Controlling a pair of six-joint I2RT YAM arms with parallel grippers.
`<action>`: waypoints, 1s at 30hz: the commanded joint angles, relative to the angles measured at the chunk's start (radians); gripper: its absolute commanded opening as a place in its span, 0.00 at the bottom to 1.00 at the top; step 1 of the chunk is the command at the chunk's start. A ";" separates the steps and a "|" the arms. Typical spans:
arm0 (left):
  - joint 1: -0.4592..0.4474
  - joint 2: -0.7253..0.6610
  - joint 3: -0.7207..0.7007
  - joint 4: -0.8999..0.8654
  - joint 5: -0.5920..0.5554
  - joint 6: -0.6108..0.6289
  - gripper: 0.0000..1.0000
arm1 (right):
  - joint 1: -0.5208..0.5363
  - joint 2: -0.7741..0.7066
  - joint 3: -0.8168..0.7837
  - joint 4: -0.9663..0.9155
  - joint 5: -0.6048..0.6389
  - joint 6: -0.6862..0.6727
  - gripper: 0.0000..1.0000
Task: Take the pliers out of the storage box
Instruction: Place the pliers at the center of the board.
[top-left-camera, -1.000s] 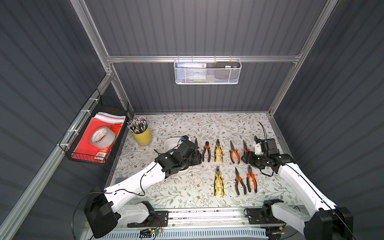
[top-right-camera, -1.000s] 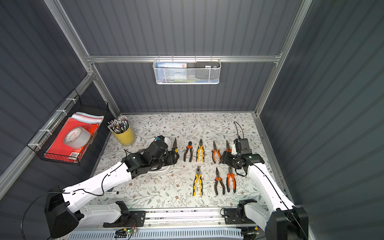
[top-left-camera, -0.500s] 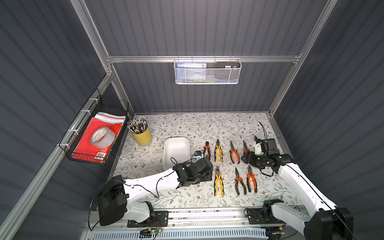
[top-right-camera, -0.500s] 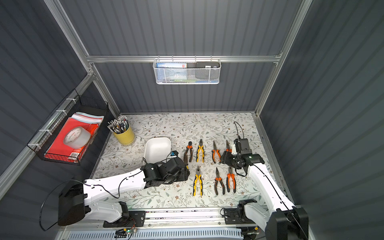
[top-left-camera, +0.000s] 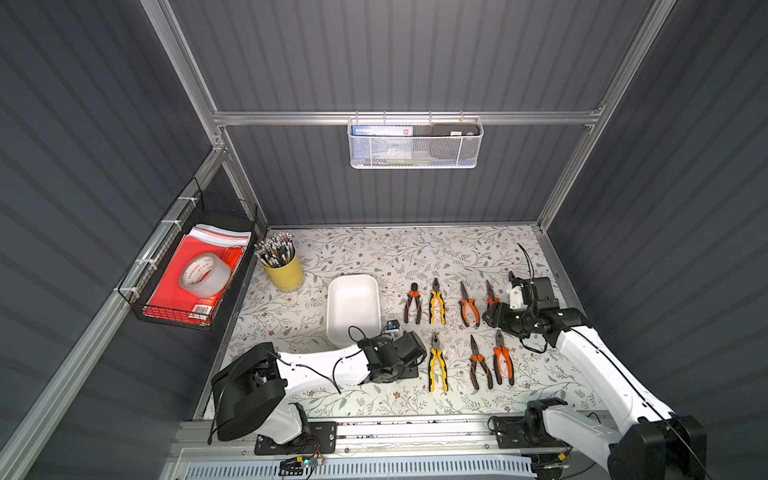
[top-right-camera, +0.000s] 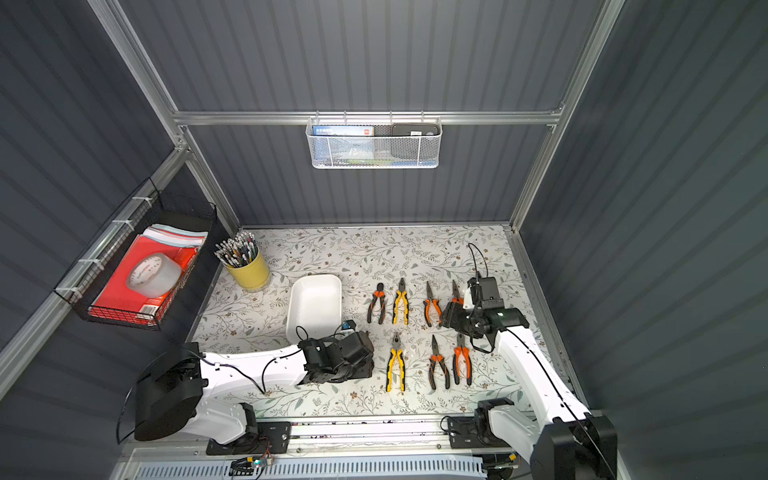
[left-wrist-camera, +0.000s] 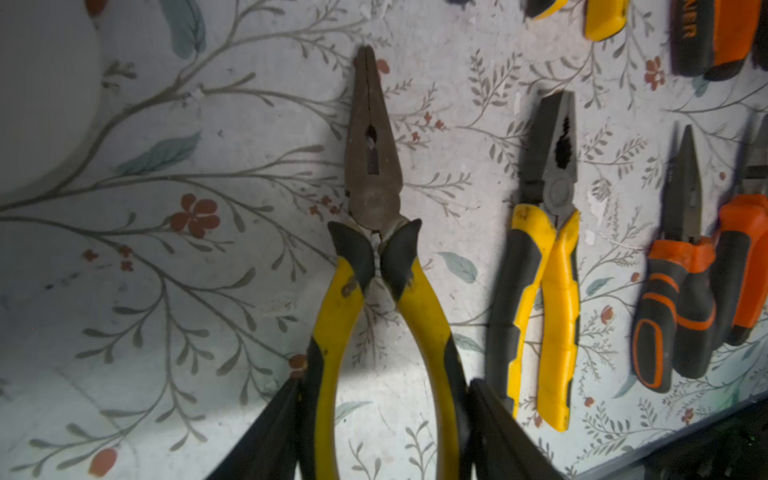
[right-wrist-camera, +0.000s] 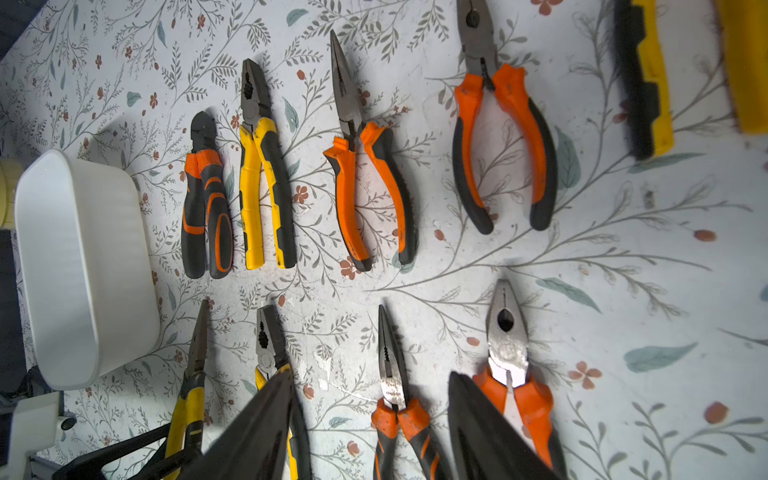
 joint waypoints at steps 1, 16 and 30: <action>0.001 0.018 -0.009 0.042 0.011 -0.006 0.04 | 0.007 -0.009 -0.009 -0.008 0.012 -0.007 0.64; 0.001 0.013 0.029 -0.039 -0.054 -0.011 0.63 | 0.007 -0.008 -0.008 -0.007 0.015 -0.003 0.64; 0.001 -0.109 0.213 -0.161 -0.232 0.021 0.99 | 0.007 -0.034 0.044 -0.002 0.019 -0.012 0.65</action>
